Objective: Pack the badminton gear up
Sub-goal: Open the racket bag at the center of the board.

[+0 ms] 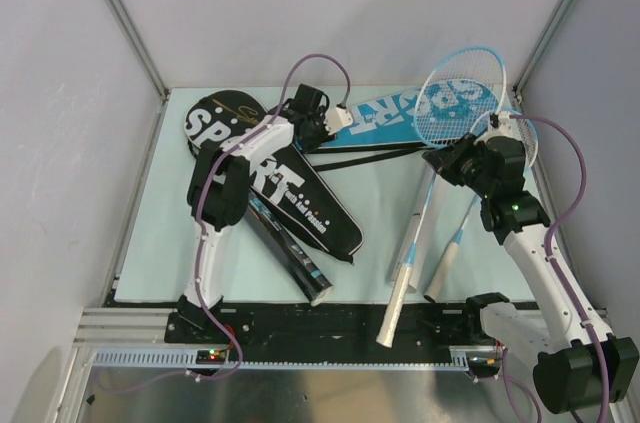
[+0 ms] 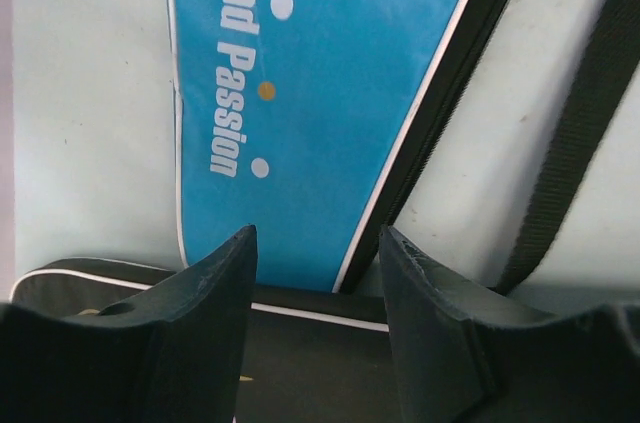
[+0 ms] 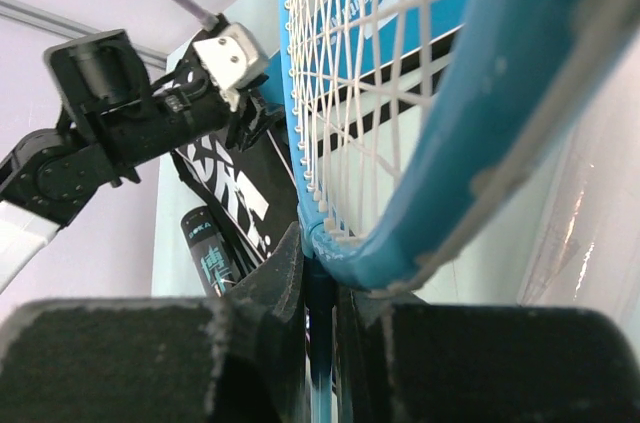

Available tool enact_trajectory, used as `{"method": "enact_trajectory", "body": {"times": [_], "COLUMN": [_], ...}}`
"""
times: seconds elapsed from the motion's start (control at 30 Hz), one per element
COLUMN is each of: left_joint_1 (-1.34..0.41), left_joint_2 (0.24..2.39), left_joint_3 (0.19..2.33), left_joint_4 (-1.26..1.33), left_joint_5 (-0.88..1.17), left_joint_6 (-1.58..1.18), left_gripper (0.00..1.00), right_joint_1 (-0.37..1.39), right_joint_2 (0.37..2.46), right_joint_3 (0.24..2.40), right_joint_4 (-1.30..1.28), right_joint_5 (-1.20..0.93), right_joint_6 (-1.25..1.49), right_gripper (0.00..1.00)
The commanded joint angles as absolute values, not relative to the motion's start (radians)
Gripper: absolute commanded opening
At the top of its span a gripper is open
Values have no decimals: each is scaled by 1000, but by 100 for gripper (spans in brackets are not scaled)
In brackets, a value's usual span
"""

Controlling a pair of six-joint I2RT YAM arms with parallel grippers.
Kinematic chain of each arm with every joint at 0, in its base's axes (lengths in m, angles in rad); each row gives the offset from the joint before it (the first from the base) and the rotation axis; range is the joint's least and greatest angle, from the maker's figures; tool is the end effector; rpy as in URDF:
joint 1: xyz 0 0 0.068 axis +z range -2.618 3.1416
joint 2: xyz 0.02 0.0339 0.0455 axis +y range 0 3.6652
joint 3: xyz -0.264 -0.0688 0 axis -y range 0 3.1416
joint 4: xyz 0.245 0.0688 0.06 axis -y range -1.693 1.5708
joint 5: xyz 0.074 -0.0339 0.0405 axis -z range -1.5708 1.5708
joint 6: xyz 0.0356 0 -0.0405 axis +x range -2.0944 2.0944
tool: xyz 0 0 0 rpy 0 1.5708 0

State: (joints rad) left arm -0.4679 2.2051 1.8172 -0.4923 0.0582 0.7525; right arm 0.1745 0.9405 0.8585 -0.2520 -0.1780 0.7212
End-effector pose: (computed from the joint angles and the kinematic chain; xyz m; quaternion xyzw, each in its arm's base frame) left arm 0.4415 -0.2254 0.2046 0.5471 0.7652 0.0209 0.3388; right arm 0.2121 0.0438 0.3308 0.1695 0.7954 0.3153 0.4891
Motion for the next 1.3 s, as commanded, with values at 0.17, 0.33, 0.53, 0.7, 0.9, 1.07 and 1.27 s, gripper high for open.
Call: {"method": "enact_trajectory", "body": {"times": [0.17,0.33,0.53,0.7,0.9,1.07,1.27], "left_joint_1": [-455,-443,-428,-409,-437,-439,-442], "left_joint_2": [2305,2339,2379,2396,2384,2294,2135], "left_joint_3": [1895,1933,2004,2049,2055,2055,2009], "left_joint_4": [-553,-561,-597,-638,-636,-543,-350], "left_joint_5": [27,8,25,94,69,122,98], "left_joint_6": [966,979,1030,1034,1018,868,684], "left_gripper": [57,56,49,15,0,0,0], "right_joint_1": [169,169,180,183,233,279,304], "right_joint_2": [909,910,908,895,894,894,866], "right_joint_3": [877,889,913,949,963,965,964], "right_joint_4": [-170,-157,-143,-157,-139,-149,-197], "right_joint_5": [-191,-180,-169,-141,-78,-39,-1], "right_joint_6": [700,701,704,692,693,680,656], "right_gripper": [0,0,0,0,0,0,0]}}
